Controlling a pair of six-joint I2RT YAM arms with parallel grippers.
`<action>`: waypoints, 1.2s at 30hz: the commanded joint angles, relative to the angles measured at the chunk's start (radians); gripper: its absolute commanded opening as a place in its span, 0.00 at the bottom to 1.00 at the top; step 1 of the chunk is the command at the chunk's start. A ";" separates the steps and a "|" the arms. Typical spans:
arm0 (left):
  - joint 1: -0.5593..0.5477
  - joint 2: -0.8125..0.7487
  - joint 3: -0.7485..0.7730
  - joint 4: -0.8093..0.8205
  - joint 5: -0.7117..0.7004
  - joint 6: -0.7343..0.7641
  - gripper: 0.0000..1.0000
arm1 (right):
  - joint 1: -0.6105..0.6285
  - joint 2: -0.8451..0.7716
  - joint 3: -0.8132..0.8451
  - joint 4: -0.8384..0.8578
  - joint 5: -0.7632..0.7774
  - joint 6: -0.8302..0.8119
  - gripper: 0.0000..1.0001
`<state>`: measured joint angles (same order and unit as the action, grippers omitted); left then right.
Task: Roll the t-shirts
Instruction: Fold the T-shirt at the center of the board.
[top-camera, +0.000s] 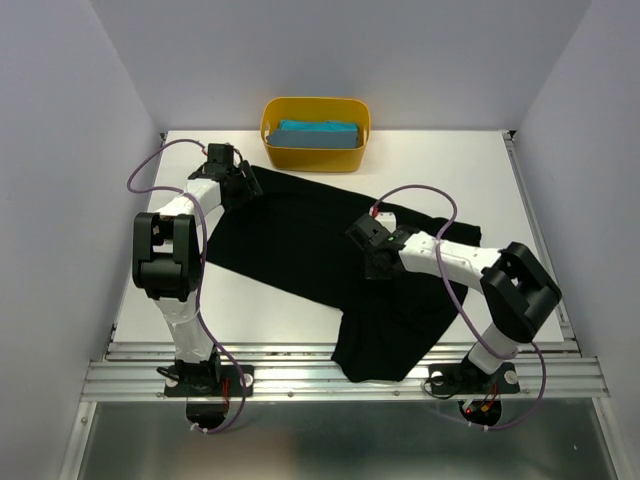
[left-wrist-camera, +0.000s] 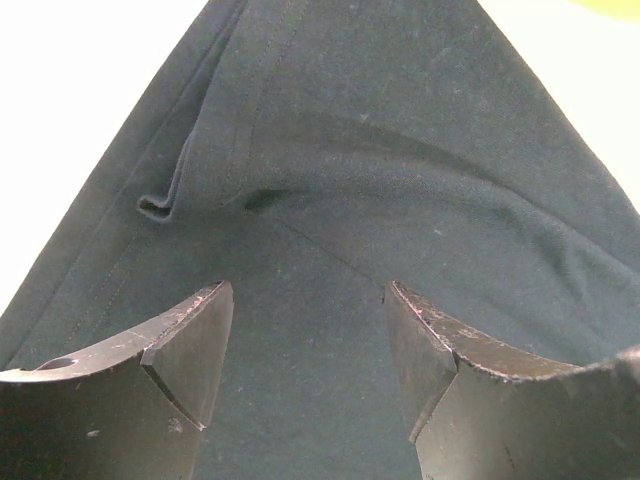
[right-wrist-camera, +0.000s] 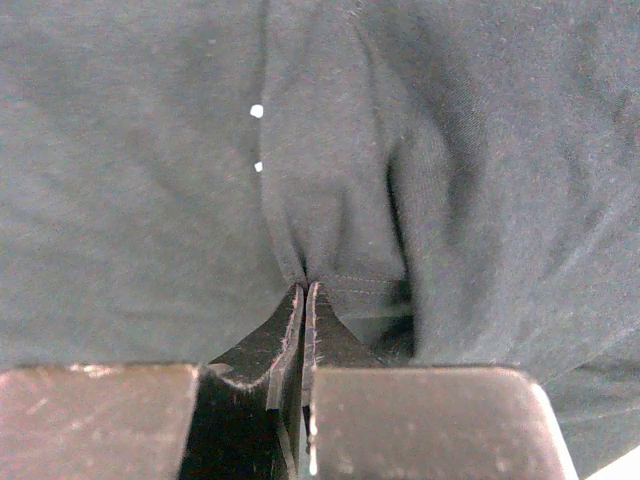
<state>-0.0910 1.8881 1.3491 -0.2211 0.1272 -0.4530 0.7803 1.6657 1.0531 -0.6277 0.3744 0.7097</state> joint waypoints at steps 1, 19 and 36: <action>-0.007 -0.024 -0.004 0.016 -0.003 0.019 0.72 | 0.008 -0.084 0.024 -0.012 -0.034 -0.013 0.01; -0.007 -0.023 0.001 0.003 -0.020 0.017 0.75 | 0.008 -0.184 -0.011 -0.007 -0.266 -0.134 0.32; -0.105 0.061 0.136 -0.040 -0.090 -0.021 0.76 | -0.598 -0.350 -0.139 0.055 -0.233 -0.127 0.55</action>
<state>-0.1619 1.9133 1.4055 -0.2508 0.0807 -0.4557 0.3473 1.3380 0.9463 -0.6380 0.2218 0.5880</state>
